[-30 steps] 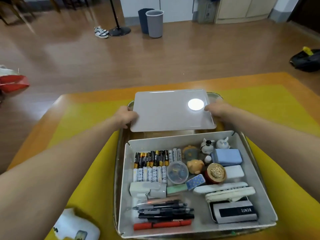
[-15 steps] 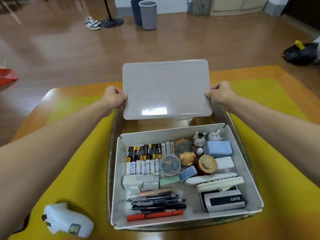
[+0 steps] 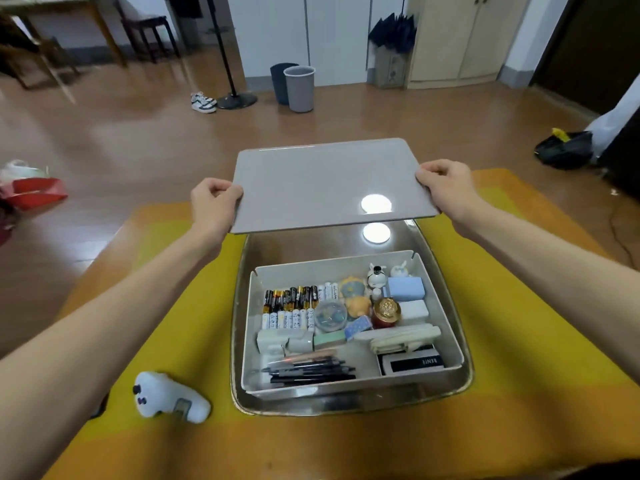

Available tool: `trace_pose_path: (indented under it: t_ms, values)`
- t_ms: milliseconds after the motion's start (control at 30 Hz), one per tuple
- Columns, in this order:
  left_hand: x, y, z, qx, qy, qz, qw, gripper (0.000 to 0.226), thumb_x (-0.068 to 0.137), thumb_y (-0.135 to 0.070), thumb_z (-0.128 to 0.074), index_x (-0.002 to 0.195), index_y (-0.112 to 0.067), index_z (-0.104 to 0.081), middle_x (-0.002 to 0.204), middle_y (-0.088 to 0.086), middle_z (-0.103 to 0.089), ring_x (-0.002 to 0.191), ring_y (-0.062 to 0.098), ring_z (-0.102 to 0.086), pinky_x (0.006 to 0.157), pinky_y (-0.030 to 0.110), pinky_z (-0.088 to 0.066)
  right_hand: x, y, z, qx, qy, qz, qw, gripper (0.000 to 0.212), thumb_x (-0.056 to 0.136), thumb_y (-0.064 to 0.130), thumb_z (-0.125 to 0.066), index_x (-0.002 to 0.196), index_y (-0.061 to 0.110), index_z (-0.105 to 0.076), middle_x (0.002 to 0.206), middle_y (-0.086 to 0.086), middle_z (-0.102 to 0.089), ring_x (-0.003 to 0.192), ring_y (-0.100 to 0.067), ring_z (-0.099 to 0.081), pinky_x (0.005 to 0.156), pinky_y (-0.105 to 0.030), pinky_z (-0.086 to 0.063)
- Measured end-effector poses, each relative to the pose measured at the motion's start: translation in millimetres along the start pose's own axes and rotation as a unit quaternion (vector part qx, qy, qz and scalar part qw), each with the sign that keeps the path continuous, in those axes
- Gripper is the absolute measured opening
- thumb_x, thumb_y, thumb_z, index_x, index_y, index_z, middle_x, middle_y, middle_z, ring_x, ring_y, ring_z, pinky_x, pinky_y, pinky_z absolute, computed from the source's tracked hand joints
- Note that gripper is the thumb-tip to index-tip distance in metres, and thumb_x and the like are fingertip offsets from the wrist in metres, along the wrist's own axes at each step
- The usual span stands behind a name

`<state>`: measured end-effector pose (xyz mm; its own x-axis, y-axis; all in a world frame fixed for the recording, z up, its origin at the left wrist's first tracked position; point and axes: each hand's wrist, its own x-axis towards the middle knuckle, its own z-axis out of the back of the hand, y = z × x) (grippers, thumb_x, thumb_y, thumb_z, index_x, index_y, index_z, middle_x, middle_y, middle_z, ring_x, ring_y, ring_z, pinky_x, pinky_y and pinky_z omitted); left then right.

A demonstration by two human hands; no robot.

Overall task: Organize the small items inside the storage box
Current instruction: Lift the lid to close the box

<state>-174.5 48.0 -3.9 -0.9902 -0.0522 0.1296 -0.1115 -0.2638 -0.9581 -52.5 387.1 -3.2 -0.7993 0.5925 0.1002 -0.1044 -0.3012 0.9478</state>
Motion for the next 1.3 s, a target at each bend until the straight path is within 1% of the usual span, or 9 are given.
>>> trace_pose_path:
  t_ms: [100,333,400,633,900,1000,1100,1200,1300]
  values:
    - [-32,-4,15,-0.023,-0.013,0.014,1.000,0.003,0.089,-0.015,-0.064,0.086,-0.013,-0.065,0.077,-0.004,-0.062,0.066,0.009,-0.054,0.056,0.024,-0.040,-31,-1,9,0.013,0.010,0.006,1.000,0.014,0.096,0.016,-0.060,0.100,0.013,-0.072,0.084,0.006,-0.068,0.063,-0.001,-0.058,0.046,-0.012,-0.041]
    - [-101,12,37,-0.046,-0.018,0.044,0.998,0.008,0.086,-0.013,-0.065,0.078,-0.014,-0.067,0.078,-0.005,-0.065,0.069,0.009,-0.056,0.060,0.024,-0.043,-104,-29,22,0.036,0.013,-0.015,0.999,0.020,0.096,0.014,-0.060,0.086,0.025,-0.074,0.087,0.020,-0.071,0.074,0.004,-0.064,0.068,-0.019,-0.052]
    - [-117,21,39,-0.052,-0.019,0.052,0.997,0.012,0.086,-0.013,-0.064,0.075,-0.016,-0.065,0.077,-0.005,-0.064,0.069,0.009,-0.054,0.060,0.025,-0.042,-118,-39,24,0.037,0.008,-0.021,0.999,0.020,0.095,0.013,-0.061,0.089,0.027,-0.075,0.089,0.021,-0.070,0.078,0.002,-0.063,0.074,-0.023,-0.051]
    - [-158,60,33,-0.050,-0.010,0.078,0.996,0.010,0.087,-0.014,-0.064,0.077,-0.018,-0.064,0.077,-0.004,-0.064,0.073,0.014,-0.055,0.069,0.033,-0.043,-158,-82,28,0.027,-0.013,-0.064,0.998,0.034,0.090,0.016,-0.061,0.068,0.037,-0.078,0.079,0.027,-0.074,0.082,-0.007,-0.068,0.078,-0.034,-0.053]
    - [-182,101,30,-0.015,-0.025,0.108,0.994,0.006,0.086,-0.016,-0.066,0.083,-0.018,-0.071,0.087,-0.004,-0.071,0.085,0.016,-0.064,0.076,0.029,-0.048,-178,-112,20,0.007,-0.044,-0.087,0.995,0.024,0.087,0.024,-0.062,0.101,0.030,-0.080,0.110,0.008,-0.074,0.105,-0.019,-0.066,0.093,-0.041,-0.054]
    - [-186,107,29,-0.017,-0.045,0.112,0.993,0.009,0.086,-0.017,-0.068,0.092,-0.015,-0.074,0.094,-0.002,-0.073,0.090,0.015,-0.066,0.076,0.025,-0.047,-177,-116,15,-0.003,-0.052,-0.080,0.995,0.020,0.088,0.025,-0.063,0.099,0.033,-0.078,0.102,0.014,-0.067,0.104,-0.018,-0.062,0.087,-0.037,-0.048]
    - [-190,108,28,-0.025,-0.063,0.104,0.992,0.008,0.084,-0.015,-0.071,0.089,-0.019,-0.075,0.097,-0.005,-0.072,0.091,0.007,-0.065,0.074,0.017,-0.046,-178,-122,14,-0.025,-0.057,-0.081,0.995,0.026,0.090,0.027,-0.062,0.111,0.026,-0.078,0.105,0.009,-0.066,0.104,-0.020,-0.061,0.086,-0.038,-0.048]
    - [-191,109,28,-0.019,-0.075,0.075,0.994,0.008,0.084,-0.011,-0.072,0.088,-0.016,-0.077,0.102,-0.006,-0.070,0.089,-0.004,-0.062,0.065,0.001,-0.042,-178,-123,11,-0.030,-0.059,-0.079,0.995,0.028,0.091,0.028,-0.061,0.114,0.024,-0.077,0.105,0.008,-0.065,0.104,-0.021,-0.061,0.090,-0.042,-0.050]
    - [-190,106,21,-0.004,-0.072,0.064,0.995,0.011,0.084,-0.008,-0.071,0.086,-0.017,-0.077,0.100,-0.002,-0.071,0.088,0.000,-0.063,0.066,0.001,-0.041,-173,-116,11,-0.056,-0.056,-0.065,0.995,0.029,0.091,0.023,-0.060,0.113,0.022,-0.078,0.108,0.000,-0.067,0.103,-0.025,-0.061,0.094,-0.046,-0.050]
